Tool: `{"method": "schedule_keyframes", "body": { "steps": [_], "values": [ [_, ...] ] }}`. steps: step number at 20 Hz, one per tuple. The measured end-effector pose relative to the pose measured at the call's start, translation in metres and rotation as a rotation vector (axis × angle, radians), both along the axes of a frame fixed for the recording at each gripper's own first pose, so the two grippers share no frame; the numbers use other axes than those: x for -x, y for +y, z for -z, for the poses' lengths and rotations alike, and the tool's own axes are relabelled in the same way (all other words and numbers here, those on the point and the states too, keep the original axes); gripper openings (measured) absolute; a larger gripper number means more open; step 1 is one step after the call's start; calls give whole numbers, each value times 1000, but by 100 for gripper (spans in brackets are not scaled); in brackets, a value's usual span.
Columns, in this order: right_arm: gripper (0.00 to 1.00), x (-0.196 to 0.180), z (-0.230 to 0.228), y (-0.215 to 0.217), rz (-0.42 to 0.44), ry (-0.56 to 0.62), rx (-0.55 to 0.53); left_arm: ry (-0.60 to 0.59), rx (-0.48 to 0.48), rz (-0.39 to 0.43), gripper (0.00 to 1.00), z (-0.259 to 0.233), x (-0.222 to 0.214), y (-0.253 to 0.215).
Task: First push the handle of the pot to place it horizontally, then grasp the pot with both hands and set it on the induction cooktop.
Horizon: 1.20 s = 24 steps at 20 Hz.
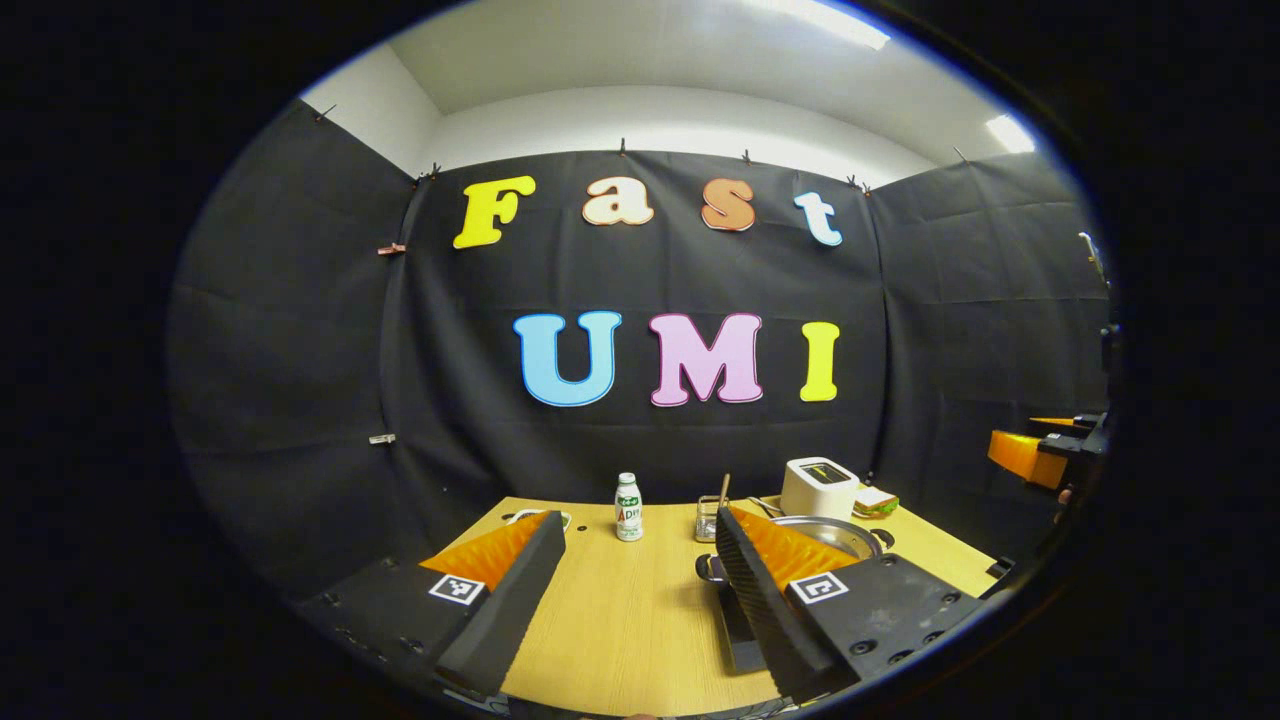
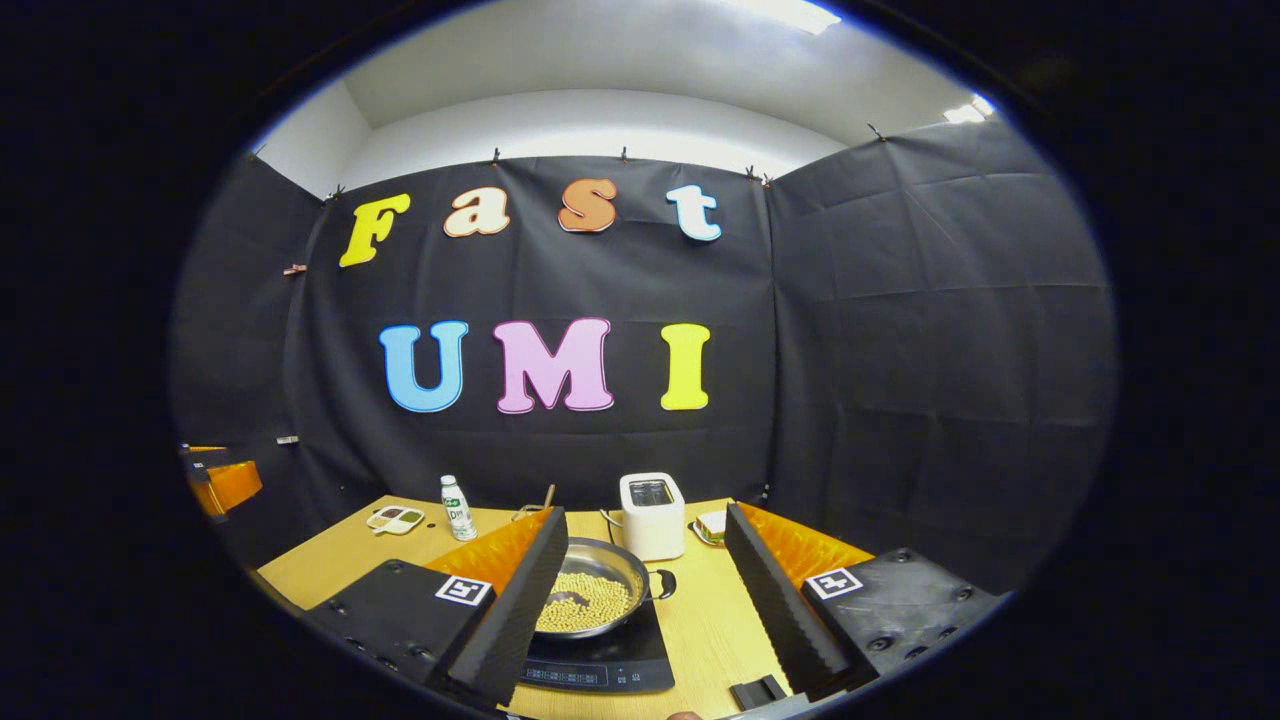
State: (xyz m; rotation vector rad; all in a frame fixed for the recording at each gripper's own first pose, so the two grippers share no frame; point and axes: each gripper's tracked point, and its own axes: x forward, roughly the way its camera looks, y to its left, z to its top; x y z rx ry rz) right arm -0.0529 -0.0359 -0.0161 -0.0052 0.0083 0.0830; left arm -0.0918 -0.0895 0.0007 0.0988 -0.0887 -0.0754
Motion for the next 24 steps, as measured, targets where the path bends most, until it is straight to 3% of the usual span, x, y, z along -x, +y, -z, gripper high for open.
{"method": "schedule_keyframes", "body": {
  "steps": [7, 12, 14, 18, 24],
  "values": [
    [100, 14, 7, -13, 48, 27, 11, 53, 50, 24, 95, 12, 2, 8],
    [98, 8, 11, -13, 55, 21, 45, 84, 62, -20, 95, 16, -5, 17],
    [98, 1, 25, -12, 65, 70, 70, 86, 57, -32, 95, 17, -1, 21],
    [98, -9, 19, 9, 31, 80, 30, 101, 62, -41, 95, 23, 10, 25],
    [99, -12, 30, 39, -55, 111, 70, 117, 47, -51, 95, 30, 28, 24]
  ]
}}
